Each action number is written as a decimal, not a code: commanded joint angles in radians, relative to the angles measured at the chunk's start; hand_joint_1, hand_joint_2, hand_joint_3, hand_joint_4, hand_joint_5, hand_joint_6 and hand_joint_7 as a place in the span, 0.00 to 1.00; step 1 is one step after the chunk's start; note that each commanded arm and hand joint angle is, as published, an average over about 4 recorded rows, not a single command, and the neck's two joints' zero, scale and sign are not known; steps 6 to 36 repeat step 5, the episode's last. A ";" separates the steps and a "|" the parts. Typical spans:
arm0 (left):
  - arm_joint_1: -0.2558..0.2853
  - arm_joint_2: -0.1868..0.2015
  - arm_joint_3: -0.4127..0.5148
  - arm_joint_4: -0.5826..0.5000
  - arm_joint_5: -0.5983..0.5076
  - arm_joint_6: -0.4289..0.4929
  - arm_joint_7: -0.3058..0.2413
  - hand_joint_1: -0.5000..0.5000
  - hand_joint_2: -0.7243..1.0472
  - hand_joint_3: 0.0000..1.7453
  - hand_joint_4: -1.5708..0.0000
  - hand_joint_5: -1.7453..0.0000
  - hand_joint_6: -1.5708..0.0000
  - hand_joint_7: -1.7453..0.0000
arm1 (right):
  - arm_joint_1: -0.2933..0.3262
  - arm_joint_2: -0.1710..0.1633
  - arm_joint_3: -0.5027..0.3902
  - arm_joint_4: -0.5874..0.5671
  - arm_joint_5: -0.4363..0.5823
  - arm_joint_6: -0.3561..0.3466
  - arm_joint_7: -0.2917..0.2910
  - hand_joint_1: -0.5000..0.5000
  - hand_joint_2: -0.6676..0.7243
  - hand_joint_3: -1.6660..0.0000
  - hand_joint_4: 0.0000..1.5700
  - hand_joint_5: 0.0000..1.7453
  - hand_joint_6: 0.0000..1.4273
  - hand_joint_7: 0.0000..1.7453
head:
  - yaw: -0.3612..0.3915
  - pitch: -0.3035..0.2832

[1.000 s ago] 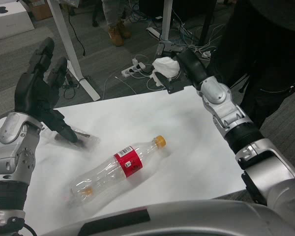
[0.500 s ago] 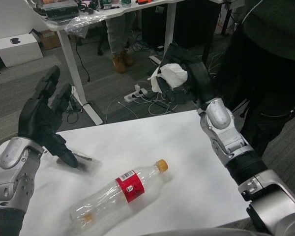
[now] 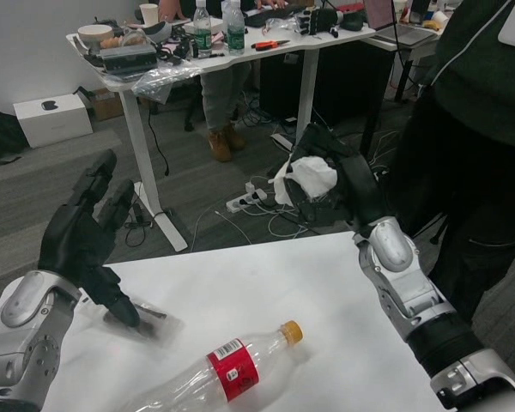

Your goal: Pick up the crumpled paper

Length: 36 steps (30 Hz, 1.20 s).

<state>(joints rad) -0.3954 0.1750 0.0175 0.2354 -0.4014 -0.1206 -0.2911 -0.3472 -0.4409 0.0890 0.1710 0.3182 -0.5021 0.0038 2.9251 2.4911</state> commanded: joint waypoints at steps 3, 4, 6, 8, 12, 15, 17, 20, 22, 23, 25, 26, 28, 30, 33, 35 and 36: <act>0.006 0.001 0.009 -0.015 -0.003 -0.014 -0.002 0.00 0.09 0.00 1.00 1.00 1.00 1.00 | 0.025 0.007 -0.015 -0.005 0.013 -0.007 -0.005 0.08 0.09 0.06 0.47 0.56 0.84 0.92 | -0.004 0.013; 0.006 0.001 0.009 -0.016 -0.003 -0.014 -0.002 0.00 0.08 0.00 1.00 1.00 1.00 1.00 | 0.025 0.007 -0.015 -0.005 0.013 -0.009 -0.005 0.08 0.09 0.07 0.47 0.56 0.84 0.92 | -0.003 0.013; 0.006 0.001 0.009 -0.017 -0.003 -0.014 -0.002 0.00 0.07 0.00 1.00 1.00 1.00 1.00 | 0.025 0.007 -0.015 -0.005 0.013 -0.010 -0.005 0.08 0.09 0.08 0.47 0.56 0.84 0.92 | -0.003 0.012; 0.006 0.001 0.009 -0.017 -0.003 -0.014 -0.002 0.00 0.07 0.00 1.00 1.00 1.00 1.00 | 0.025 0.007 -0.015 -0.005 0.013 -0.010 -0.005 0.08 0.09 0.08 0.47 0.56 0.84 0.92 | -0.003 0.012; 0.006 0.001 0.009 -0.017 -0.003 -0.014 -0.002 0.00 0.07 0.00 1.00 1.00 1.00 1.00 | 0.025 0.007 -0.015 -0.005 0.013 -0.010 -0.005 0.08 0.09 0.08 0.47 0.56 0.84 0.92 | -0.003 0.012; 0.006 0.001 0.009 -0.017 -0.003 -0.014 -0.002 0.00 0.07 0.00 1.00 1.00 1.00 1.00 | 0.025 0.007 -0.015 -0.005 0.013 -0.010 -0.005 0.08 0.09 0.08 0.47 0.56 0.84 0.92 | -0.003 0.012; 0.006 0.001 0.009 -0.017 -0.003 -0.014 -0.002 0.00 0.07 0.00 1.00 1.00 1.00 1.00 | 0.025 0.007 -0.015 -0.005 0.013 -0.010 -0.005 0.08 0.09 0.08 0.47 0.56 0.84 0.92 | -0.003 0.012; 0.006 0.001 0.009 -0.017 -0.003 -0.014 -0.002 0.00 0.07 0.00 1.00 1.00 1.00 1.00 | 0.025 0.007 -0.015 -0.005 0.013 -0.010 -0.005 0.08 0.09 0.08 0.47 0.56 0.84 0.92 | -0.003 0.012; 0.006 0.001 0.009 -0.017 -0.003 -0.014 -0.002 0.00 0.07 0.00 1.00 1.00 1.00 1.00 | 0.025 0.007 -0.015 -0.005 0.013 -0.010 -0.005 0.08 0.09 0.08 0.47 0.56 0.84 0.92 | -0.003 0.012; 0.006 0.001 0.009 -0.017 -0.003 -0.014 -0.002 0.00 0.07 0.00 1.00 1.00 1.00 1.00 | 0.025 0.007 -0.015 -0.005 0.013 -0.010 -0.005 0.08 0.09 0.08 0.47 0.56 0.84 0.92 | -0.003 0.012; 0.006 0.001 0.009 -0.017 -0.003 -0.014 -0.002 0.00 0.07 0.00 1.00 1.00 1.00 1.00 | 0.025 0.007 -0.015 -0.005 0.013 -0.010 -0.005 0.08 0.09 0.08 0.47 0.56 0.84 0.92 | -0.003 0.012; 0.006 0.001 0.009 -0.017 -0.003 -0.014 -0.002 0.00 0.07 0.00 1.00 1.00 1.00 1.00 | 0.025 0.007 -0.015 -0.005 0.013 -0.010 -0.005 0.08 0.09 0.08 0.47 0.56 0.84 0.92 | -0.003 0.012; 0.006 0.001 0.009 -0.017 -0.003 -0.014 -0.002 0.00 0.07 0.00 1.00 1.00 1.00 1.00 | 0.025 0.007 -0.015 -0.005 0.013 -0.010 -0.005 0.08 0.09 0.08 0.47 0.56 0.84 0.92 | -0.003 0.012; 0.006 0.001 0.009 -0.017 -0.003 -0.014 -0.002 0.00 0.07 0.00 1.00 1.00 1.00 1.00 | 0.025 0.007 -0.015 -0.005 0.013 -0.010 -0.005 0.08 0.09 0.08 0.47 0.56 0.84 0.92 | -0.003 0.012; 0.006 0.001 0.009 -0.017 -0.003 -0.014 -0.002 0.00 0.07 0.00 1.00 1.00 1.00 1.00 | 0.025 0.007 -0.015 -0.005 0.013 -0.010 -0.005 0.08 0.09 0.08 0.47 0.56 0.84 0.92 | -0.003 0.012; 0.006 0.001 0.009 -0.017 -0.003 -0.014 -0.002 0.00 0.07 0.00 1.00 1.00 1.00 1.00 | 0.025 0.007 -0.015 -0.005 0.013 -0.010 -0.005 0.08 0.09 0.08 0.47 0.56 0.84 0.92 | -0.003 0.012; 0.006 0.001 0.009 -0.017 -0.003 -0.014 -0.002 0.00 0.07 0.00 1.00 1.00 1.00 1.00 | 0.025 0.007 -0.015 -0.005 0.013 -0.010 -0.005 0.08 0.09 0.08 0.47 0.56 0.84 0.92 | -0.003 0.012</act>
